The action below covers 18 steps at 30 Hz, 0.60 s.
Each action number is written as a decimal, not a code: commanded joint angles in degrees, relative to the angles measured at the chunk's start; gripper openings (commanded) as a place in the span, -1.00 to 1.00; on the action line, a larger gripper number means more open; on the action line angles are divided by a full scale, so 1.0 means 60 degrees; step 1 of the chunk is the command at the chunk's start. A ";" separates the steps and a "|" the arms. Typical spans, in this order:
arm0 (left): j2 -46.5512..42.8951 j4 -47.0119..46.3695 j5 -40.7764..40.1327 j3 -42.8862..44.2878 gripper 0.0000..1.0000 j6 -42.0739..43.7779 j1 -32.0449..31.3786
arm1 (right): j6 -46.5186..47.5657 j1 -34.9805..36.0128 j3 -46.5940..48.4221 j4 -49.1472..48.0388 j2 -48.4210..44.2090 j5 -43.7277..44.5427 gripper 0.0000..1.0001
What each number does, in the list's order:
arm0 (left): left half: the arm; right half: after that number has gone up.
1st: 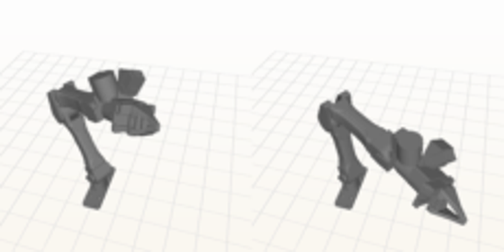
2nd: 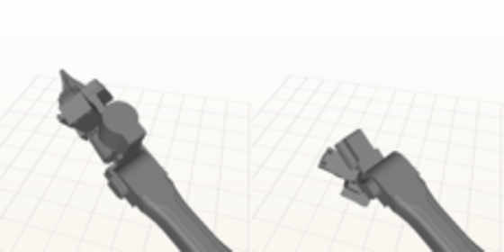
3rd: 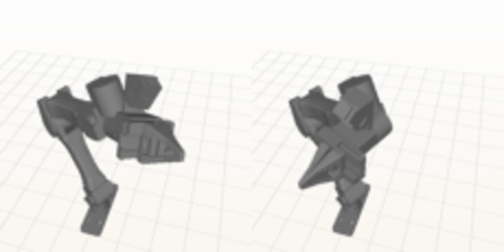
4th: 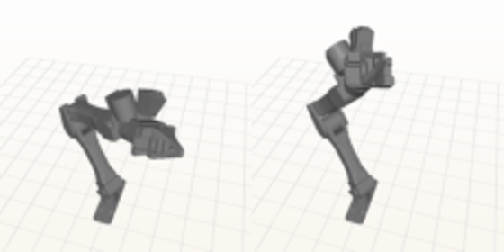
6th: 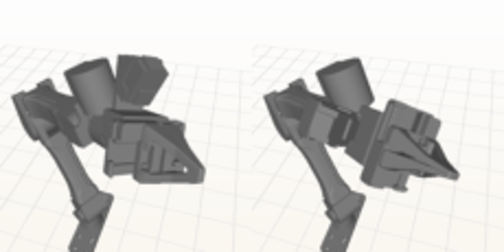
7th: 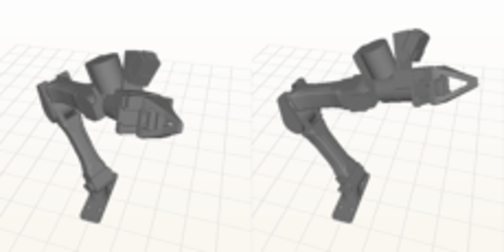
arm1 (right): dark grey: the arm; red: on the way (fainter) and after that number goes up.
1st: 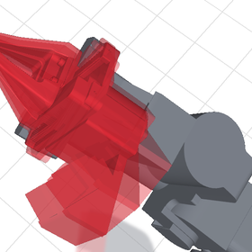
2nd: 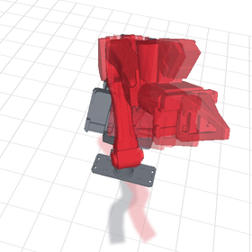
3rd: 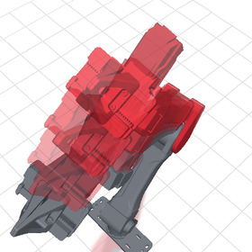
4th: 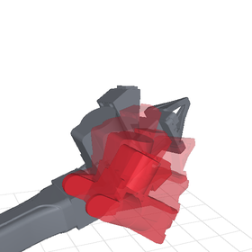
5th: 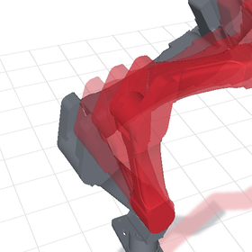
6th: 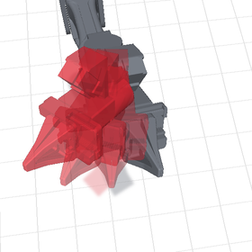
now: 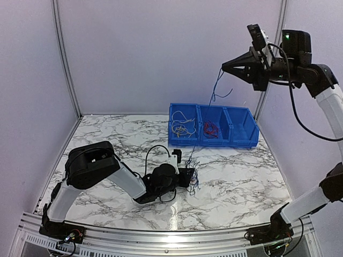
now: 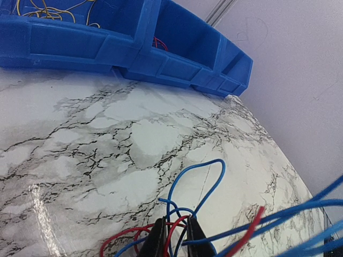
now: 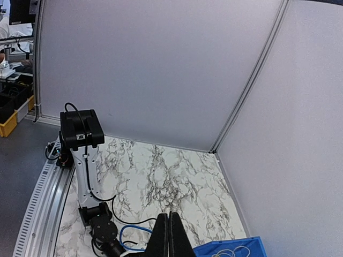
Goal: Untangle the cables
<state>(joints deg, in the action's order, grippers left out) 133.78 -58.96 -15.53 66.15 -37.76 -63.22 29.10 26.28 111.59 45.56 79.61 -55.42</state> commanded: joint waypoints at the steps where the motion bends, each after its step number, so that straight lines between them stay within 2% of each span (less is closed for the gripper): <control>1: -0.0074 0.0549 -0.0155 -0.0569 -0.72 0.0100 0.0049 | -0.0419 -0.0386 0.0835 -0.0561 -0.0220 -0.0601 -1.00; 4: -0.0314 0.0482 -0.0228 -0.0866 -0.76 0.0218 0.0063 | -0.0392 -0.0543 0.0501 -0.0587 -0.0394 -0.0286 -1.00; 7: -0.0920 0.0317 -0.0292 -0.1450 -0.83 0.0373 0.0056 | -0.0236 -0.0655 -0.0600 -0.0694 -0.0861 0.0260 -1.00; 13: -0.2560 0.0058 -0.0691 -0.3124 -0.95 0.0889 0.0061 | 0.0526 -0.1499 -0.4599 -0.1048 -0.2588 0.2010 -1.00; 18: -0.3351 0.0125 -0.0456 -0.3890 -0.97 0.1233 0.0049 | 0.1893 -0.2093 -0.8076 -0.0901 -0.3760 0.3928 -1.00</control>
<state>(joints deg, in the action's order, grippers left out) 117.38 -58.83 -18.20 44.97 -33.30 -63.16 33.23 15.75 74.87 39.55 60.53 -43.16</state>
